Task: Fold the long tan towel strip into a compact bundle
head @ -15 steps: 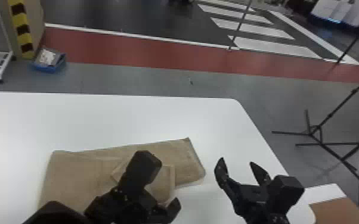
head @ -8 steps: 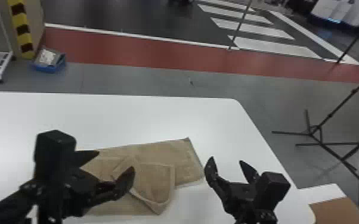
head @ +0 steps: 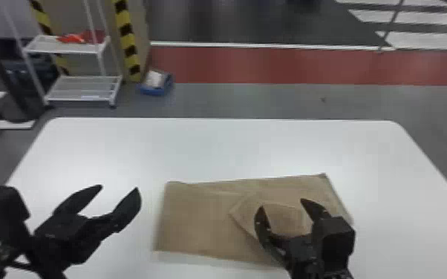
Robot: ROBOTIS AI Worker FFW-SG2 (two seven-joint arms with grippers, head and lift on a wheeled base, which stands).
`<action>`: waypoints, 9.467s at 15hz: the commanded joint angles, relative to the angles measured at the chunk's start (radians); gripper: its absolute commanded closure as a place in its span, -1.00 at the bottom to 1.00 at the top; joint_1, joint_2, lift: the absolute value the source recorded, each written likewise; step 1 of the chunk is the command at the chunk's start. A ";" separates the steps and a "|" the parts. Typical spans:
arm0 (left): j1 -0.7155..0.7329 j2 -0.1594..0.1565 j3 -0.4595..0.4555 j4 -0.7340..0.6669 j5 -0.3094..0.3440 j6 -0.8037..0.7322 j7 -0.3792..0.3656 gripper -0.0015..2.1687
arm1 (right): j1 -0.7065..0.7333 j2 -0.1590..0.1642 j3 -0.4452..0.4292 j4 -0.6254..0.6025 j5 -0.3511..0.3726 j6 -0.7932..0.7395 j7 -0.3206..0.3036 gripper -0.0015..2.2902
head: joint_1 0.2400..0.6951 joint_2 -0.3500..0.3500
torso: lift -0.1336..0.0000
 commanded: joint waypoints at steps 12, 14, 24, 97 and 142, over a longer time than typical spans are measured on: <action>0.032 -0.002 0.086 0.054 0.057 -0.081 -0.042 -0.93 | -0.138 0.017 -0.003 0.076 0.038 0.312 -0.003 -0.88 | 1.00 0.59 | -0.79; 0.024 -0.002 0.091 0.062 0.056 -0.081 -0.045 -0.92 | -0.106 0.020 -0.069 0.043 0.025 0.306 -0.006 -0.88 | 1.00 0.47 | -0.79; -0.004 -0.002 0.077 0.091 0.053 -0.078 -0.051 -0.92 | -0.067 0.020 -0.206 0.042 -0.058 0.260 0.009 -0.88 | 1.00 0.11 | -0.79; 0.064 -0.002 0.008 0.246 -0.038 -0.584 0.042 -0.92 | -0.629 0.005 -0.445 0.473 -0.184 0.646 0.486 0.71 | 1.00 -0.02 | -0.79; 0.012 -0.002 0.043 0.318 -0.033 -0.584 0.022 -0.91 | -0.466 0.059 -0.029 0.074 -0.126 1.042 0.514 0.79 | 1.00 1.00 | -0.79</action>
